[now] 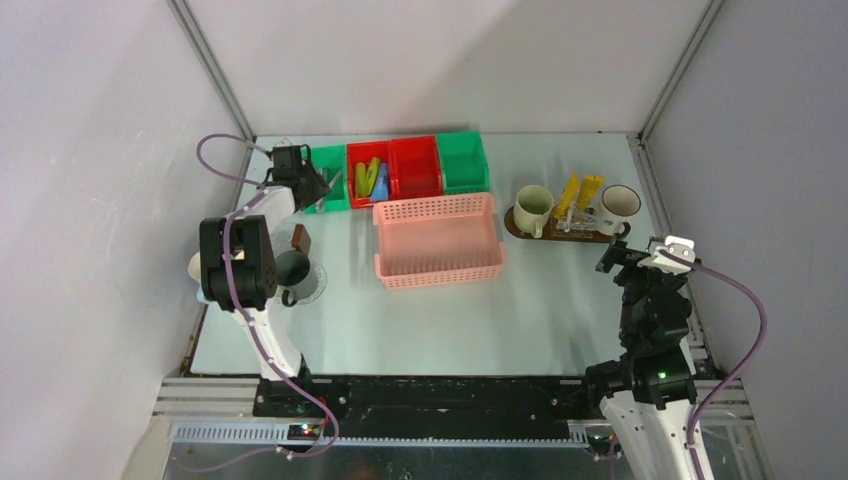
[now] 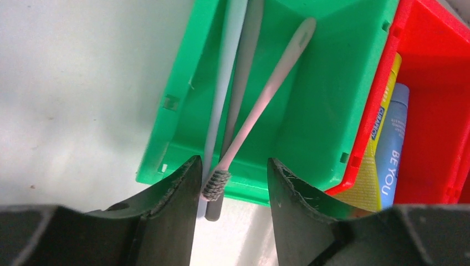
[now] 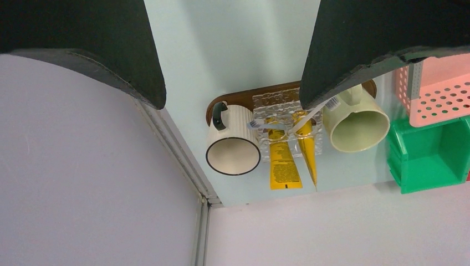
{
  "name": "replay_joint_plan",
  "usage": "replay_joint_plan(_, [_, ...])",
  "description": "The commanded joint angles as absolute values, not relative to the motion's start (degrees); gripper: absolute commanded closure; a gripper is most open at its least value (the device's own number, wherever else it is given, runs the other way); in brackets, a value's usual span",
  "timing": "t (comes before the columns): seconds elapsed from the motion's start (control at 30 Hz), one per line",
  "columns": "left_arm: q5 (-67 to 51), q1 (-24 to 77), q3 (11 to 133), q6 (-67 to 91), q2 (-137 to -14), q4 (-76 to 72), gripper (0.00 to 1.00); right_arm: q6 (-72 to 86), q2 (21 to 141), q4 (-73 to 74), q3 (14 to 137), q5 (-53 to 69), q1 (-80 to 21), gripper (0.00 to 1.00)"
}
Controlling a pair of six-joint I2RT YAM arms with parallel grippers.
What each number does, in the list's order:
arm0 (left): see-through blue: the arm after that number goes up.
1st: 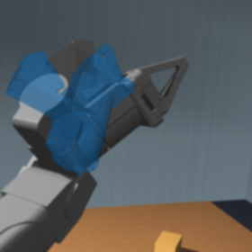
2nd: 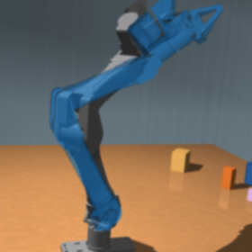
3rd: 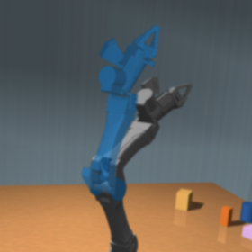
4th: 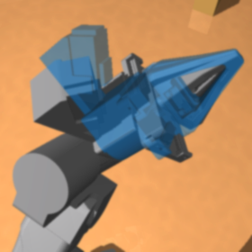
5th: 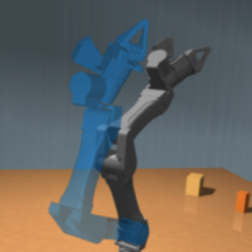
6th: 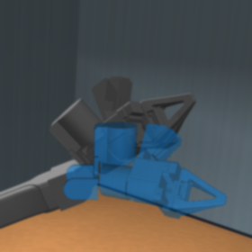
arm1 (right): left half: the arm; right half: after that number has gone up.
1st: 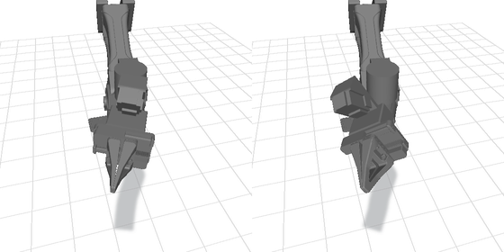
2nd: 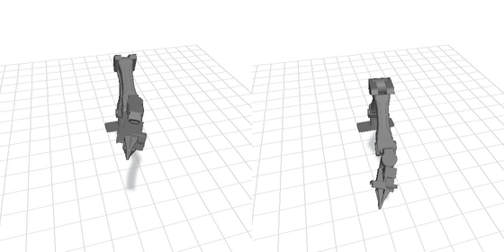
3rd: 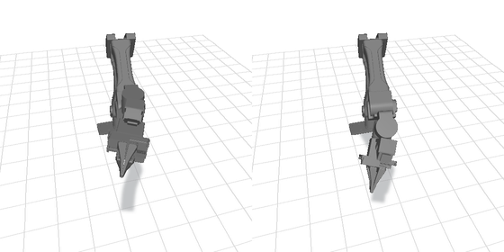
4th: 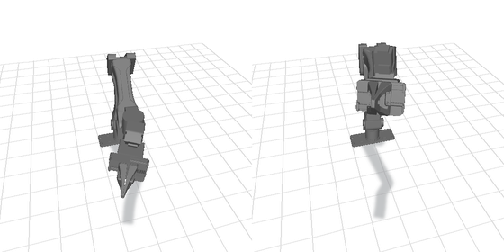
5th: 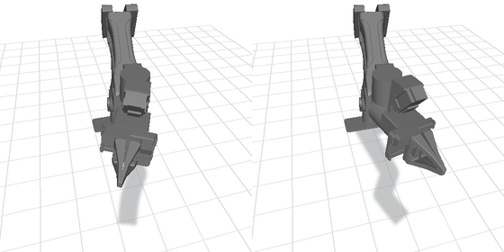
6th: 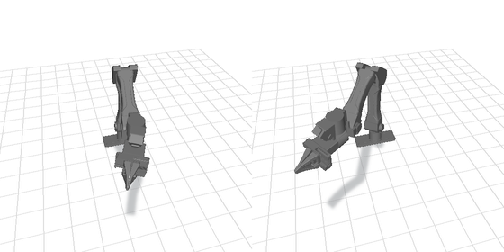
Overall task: Prepare toiletry sets of a toothbrush and toothpaste on the tray
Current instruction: Pick up the toothbrush from the storage box.
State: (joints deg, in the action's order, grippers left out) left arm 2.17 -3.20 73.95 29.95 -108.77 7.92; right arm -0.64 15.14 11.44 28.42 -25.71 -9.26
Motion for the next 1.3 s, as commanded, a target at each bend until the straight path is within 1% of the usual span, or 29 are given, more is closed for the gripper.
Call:
replay_joint_plan(0.0, [-2.49, -3.60, 74.48, 26.88, -106.77, 6.09, 0.49, -0.98, 14.27, 9.67, 28.30, -26.12, -9.25, 0.08])
replay_joint_plan(0.3, [-3.49, -3.29, 75.43, 23.94, -107.22, 9.64, 0.55, -0.81, 13.81, 9.77, 28.30, -25.71, -9.35, 0.08])
replay_joint_plan(0.57, [0.60, -2.31, 77.29, 20.40, -107.56, 15.53, 0.60, -0.79, 13.27, 9.95, 28.30, -25.95, -9.40, 0.08])
replay_joint_plan(0.7, [1.83, -1.96, 78.68, 18.80, -108.12, 16.73, 0.64, -0.80, 13.23, 9.98, 28.30, -25.95, -9.40, 0.08])
replay_joint_plan(0.8, [2.35, -1.79, 79.81, 17.67, -108.67, 17.54, 0.69, -0.79, 13.10, 10.08, 28.30, -26.01, -9.40, 0.08])
replay_joint_plan(0.97, [3.44, -1.10, 79.93, 15.72, -108.20, 17.40, 0.70, -0.73, 12.97, 10.16, 28.30, -26.09, -9.39, 0.08])
replay_joint_plan(1.07, [3.00, -0.99, 80.14, 15.52, -108.47, 17.71, 0.76, -0.70, 12.97, 10.22, 28.30, -26.00, -9.41, 0.08])
replay_joint_plan(1.13, [2.77, -0.88, 79.93, 15.48, -108.35, 17.74, 0.77, -0.66, 12.93, 10.24, 28.30, -25.95, -9.50, 0.08])
replay_joint_plan(1.27, [3.18, -0.58, 80.03, 15.23, -108.46, 17.78, 0.76, -0.55, 12.94, 10.26, 28.30, -25.83, -9.59, 0.08])
